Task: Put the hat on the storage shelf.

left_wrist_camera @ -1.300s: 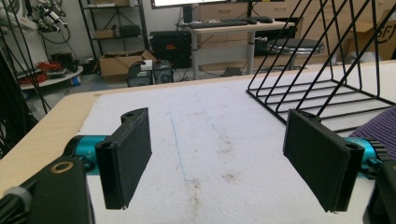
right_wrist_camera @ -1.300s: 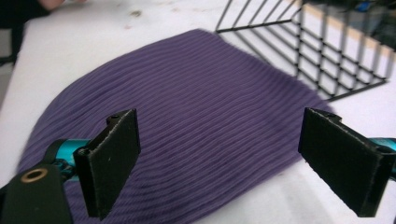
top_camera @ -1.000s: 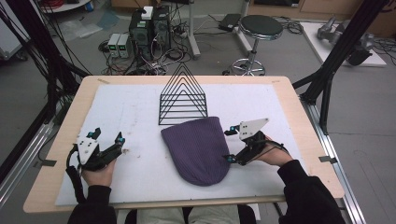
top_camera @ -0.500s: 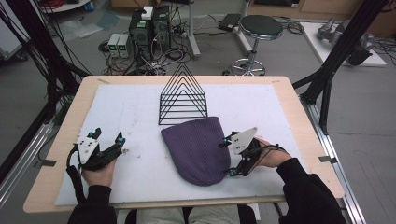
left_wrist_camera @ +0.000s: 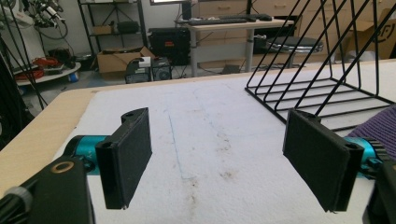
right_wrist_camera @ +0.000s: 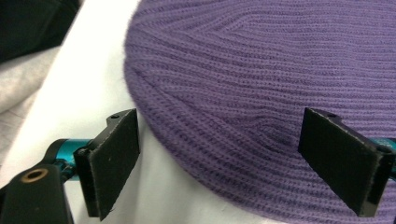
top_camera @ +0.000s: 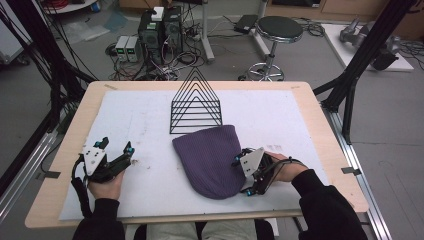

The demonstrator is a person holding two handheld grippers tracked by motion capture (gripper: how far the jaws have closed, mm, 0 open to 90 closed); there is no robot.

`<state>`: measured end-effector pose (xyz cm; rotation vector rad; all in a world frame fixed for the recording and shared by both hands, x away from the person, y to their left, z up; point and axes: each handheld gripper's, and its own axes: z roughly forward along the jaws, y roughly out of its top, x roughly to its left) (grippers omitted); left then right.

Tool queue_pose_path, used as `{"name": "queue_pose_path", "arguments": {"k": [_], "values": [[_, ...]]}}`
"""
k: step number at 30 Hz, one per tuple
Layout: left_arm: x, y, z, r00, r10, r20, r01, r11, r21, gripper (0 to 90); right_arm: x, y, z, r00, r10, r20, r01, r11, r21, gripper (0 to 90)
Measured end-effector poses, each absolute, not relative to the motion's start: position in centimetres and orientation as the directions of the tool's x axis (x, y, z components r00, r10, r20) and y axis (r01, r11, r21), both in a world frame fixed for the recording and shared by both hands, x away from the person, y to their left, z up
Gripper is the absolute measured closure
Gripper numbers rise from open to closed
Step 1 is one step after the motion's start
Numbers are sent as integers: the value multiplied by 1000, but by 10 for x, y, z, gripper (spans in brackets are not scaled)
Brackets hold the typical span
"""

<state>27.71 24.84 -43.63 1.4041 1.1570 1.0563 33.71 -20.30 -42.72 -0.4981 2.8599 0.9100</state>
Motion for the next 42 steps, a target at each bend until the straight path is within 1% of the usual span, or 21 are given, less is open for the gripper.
{"name": "queue_pose_path", "arguments": {"k": [7,8,12,13,14,15,16,17,18,19,21,22,23,25,35,36,38,39,40,41,42], "values": [[278,248,-437,164,986,26,124,-47,991,239,337,-201,-429,-934,-294,-205,-358,763,539,125],[278,248,-437,164,986,25,123,-45,991,239,337,-199,-429,-932,-287,-222,-363,753,550,154],[278,248,-437,164,986,21,120,-41,992,239,338,-193,-431,-930,-281,-235,-366,742,562,156],[278,248,-437,165,986,24,123,-45,991,239,339,-192,-431,-932,-274,-240,-363,738,569,183],[278,249,-437,164,986,23,122,-44,992,239,340,-191,-430,-935,-267,-235,-356,734,579,247],[278,249,-437,164,986,24,122,-44,991,239,341,-190,-429,-935,-268,-231,-354,728,587,289],[279,249,-437,164,986,21,122,-42,992,239,342,-188,-429,-937,-276,-214,-349,725,594,393],[279,249,-437,165,986,20,122,-41,992,239,341,-188,-429,-943,-269,-196,-333,730,597,425],[278,249,-437,165,986,20,122,-41,992,239,341,-188,-429,-943,-269,-196,-333,730,597,425],[278,249,-437,165,986,19,123,-40,992,239,342,-187,-429,-946,-268,-185,-324,729,602,474],[278,249,-437,165,986,16,122,-36,992,239,344,-189,-427,-961,-236,-147,-276,741,612,605],[278,249,-437,165,986,15,122,-35,992,239,345,-190,-425,-969,-210,-127,-243,744,622,697],[278,249,-437,165,986,15,121,-35,992,239,345,-190,-425,-969,-210,-127,-243,744,622,697],[278,249,-437,166,986,15,124,-36,992,239,345,-189,-424,-974,-189,-121,-223,743,631,744],[278,250,-437,167,986,10,125,-31,992,239,345,-191,-421,-979,-170,-109,-199,732,652,763],[278,250,-437,168,986,10,123,-31,992,239,346,-192,-419,-983,-153,-101,-181,719,671,763],[278,250,-437,168,986,10,124,-31,992,239,346,-192,-417,-984,-150,-96,-175,713,679,764],[278,249,-437,166,986,11,125,-32,992,239,348,-195,-413,-989,-124,-86,-148,687,711,767],[278,249,-437,166,986,11,125,-32,992,240,348,-195,-413,-989,-124,-86,-148,687,711,767],[278,249,-437,162,987,16,125,-37,991,241,351,-197,-410,-995,-87,-57,-101,669,736,772],[278,249,-437,158,987,16,127,-37,991,241,351,-197,-410,-995,-87,-57,-101,669,736,772]]}}
